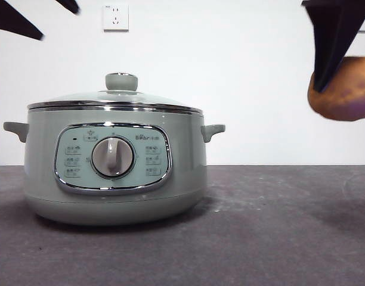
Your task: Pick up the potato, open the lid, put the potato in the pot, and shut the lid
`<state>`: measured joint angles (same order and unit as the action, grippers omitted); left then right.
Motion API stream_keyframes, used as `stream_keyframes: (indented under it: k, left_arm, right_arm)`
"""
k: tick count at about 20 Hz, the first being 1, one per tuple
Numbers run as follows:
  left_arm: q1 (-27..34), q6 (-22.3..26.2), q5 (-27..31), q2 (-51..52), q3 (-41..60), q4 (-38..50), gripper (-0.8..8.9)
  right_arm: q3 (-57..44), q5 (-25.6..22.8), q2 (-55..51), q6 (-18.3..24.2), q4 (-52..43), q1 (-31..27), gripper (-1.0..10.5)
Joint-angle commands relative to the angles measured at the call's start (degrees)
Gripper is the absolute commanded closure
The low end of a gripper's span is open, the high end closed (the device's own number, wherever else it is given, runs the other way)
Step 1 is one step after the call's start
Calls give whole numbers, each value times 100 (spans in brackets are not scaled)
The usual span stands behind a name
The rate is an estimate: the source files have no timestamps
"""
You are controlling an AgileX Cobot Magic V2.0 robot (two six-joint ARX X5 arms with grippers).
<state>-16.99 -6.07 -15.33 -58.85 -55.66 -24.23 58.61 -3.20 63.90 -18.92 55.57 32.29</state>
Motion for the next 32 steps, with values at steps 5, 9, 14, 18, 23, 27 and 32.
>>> stream_keyframes:
  k: [5,9,14,18,23,27,32]
  left_arm:
    - [-894,33,800,-1130,-520,710,404]
    - [-975,31,938,-1729,-560,1008,404]
    - [-975,31,935,-2063,-560,986,404]
    - [-1005,35,929,-2065,-560,903,671]
    - [-1005,168,935,-2065,-560,702,826]
    - [-1003,181,935,-2011,-560,870,826]
    - [-1003,190,1088,-1547,-704,907,826]
  right_arm:
    - [15,-15,-107,-118,48,11,946]
    - [13,-17,-107,-118,39,11,946]
    - [15,-20,-107,-116,-9,11,946]
    - [15,-20,-107,-116,-26,11,946]
    - [15,-20,-107,-118,-26,11,946]
    - [15,-20,-107,-116,-70,11,946]
    - [15,-15,-107,-116,-262,11,946]
